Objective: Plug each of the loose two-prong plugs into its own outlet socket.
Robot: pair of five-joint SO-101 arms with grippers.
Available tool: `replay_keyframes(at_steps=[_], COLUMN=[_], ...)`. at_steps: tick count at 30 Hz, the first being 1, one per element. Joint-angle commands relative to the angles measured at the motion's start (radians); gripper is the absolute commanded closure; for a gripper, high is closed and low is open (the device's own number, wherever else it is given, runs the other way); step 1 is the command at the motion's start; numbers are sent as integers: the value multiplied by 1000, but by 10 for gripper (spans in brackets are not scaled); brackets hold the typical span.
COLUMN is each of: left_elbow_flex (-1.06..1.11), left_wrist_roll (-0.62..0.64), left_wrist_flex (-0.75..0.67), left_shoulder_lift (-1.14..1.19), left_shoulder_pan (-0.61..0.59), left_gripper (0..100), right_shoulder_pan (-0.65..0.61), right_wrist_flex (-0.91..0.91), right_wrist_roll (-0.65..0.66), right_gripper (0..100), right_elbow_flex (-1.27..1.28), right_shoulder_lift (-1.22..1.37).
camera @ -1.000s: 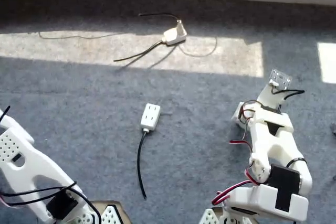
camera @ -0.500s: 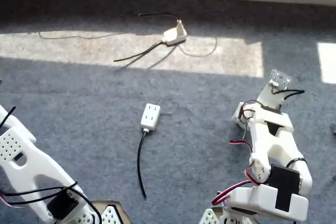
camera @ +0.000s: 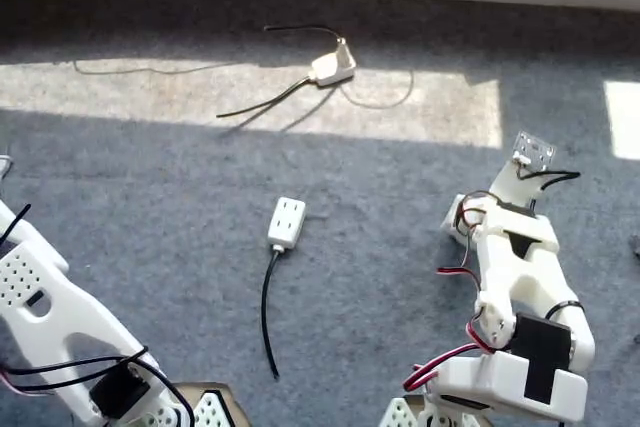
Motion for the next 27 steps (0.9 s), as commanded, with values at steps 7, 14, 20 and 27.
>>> replay_keyframes(at_steps=[7, 14, 20, 27], left_elbow_flex=[127, 705, 1178, 1366], left_wrist_roll=[-32, 15, 23, 98], left_wrist_flex=[49, 46, 37, -106], left_shoulder_lift=[-142, -570, -858, -957], left_shoulder_pan=[39, 117, 257, 272], left_gripper=[994, 994, 994, 994], right_shoulder_pan=[-1, -1, -1, -1], right_wrist_flex=[-22, -22, -22, -22], right_wrist_roll=[2, 2, 2, 2], right_gripper=[992, 992, 992, 992], right_elbow_flex=[-33, -33, -30, -28], right_shoulder_lift=[-2, -2, -2, -2])
